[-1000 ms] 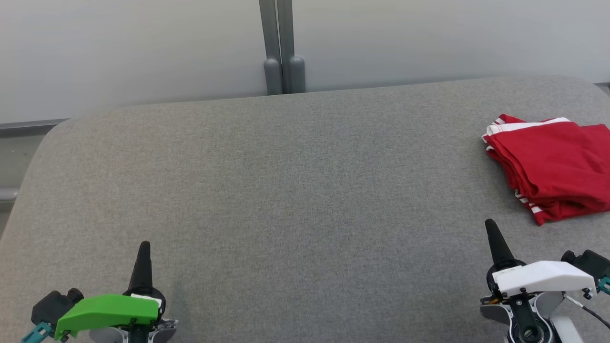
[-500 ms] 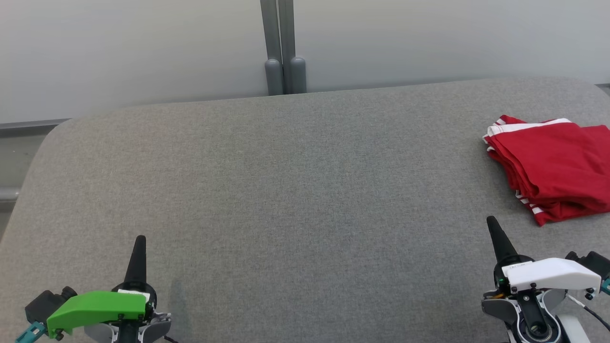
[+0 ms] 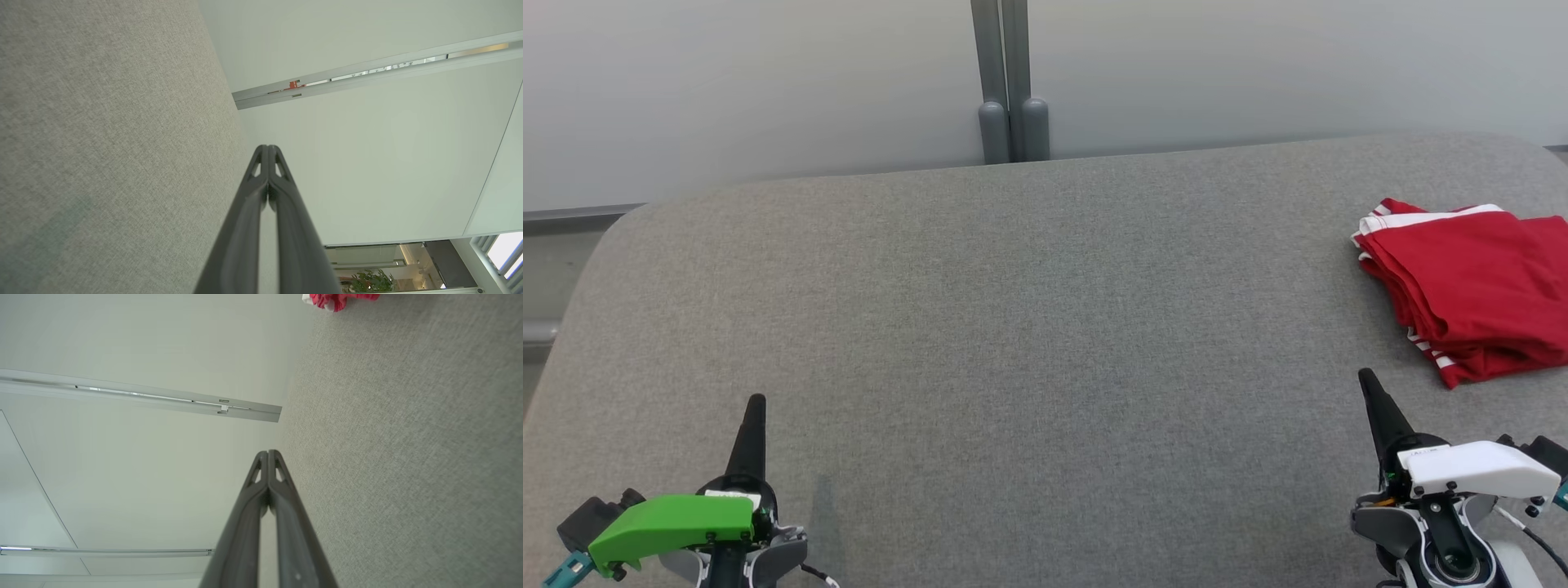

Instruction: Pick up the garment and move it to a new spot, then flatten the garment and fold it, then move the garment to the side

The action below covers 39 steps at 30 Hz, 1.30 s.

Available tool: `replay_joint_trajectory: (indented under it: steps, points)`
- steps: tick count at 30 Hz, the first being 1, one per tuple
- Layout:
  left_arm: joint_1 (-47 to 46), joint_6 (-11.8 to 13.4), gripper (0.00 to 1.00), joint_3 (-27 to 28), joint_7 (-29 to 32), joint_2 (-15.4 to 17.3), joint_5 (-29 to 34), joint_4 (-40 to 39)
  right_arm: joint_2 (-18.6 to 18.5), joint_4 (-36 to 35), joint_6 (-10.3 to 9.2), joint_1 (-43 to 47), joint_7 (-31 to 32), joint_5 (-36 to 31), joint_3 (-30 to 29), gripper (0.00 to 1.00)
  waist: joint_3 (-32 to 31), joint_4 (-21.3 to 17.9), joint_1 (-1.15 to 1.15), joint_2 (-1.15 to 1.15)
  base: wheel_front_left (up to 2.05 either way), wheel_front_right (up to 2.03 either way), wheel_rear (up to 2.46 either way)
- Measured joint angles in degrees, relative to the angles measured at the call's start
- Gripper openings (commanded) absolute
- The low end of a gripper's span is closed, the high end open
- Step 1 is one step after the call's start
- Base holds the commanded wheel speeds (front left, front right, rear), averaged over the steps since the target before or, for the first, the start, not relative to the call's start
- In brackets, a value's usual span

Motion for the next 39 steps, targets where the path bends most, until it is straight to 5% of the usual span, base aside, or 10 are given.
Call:
replay_joint_trajectory:
  steps: [39]
  points:
    - [-1.8, -1.5, 0.00, 2.4, 3.4, 0.0, -11.2, 0.1, 0.0, -0.3, 0.00, -0.9, 3.5, 12.8, -1.5, 0.00, -0.2, 0.3, 0.00, 0.00, 0.00, 0.00, 0.00]
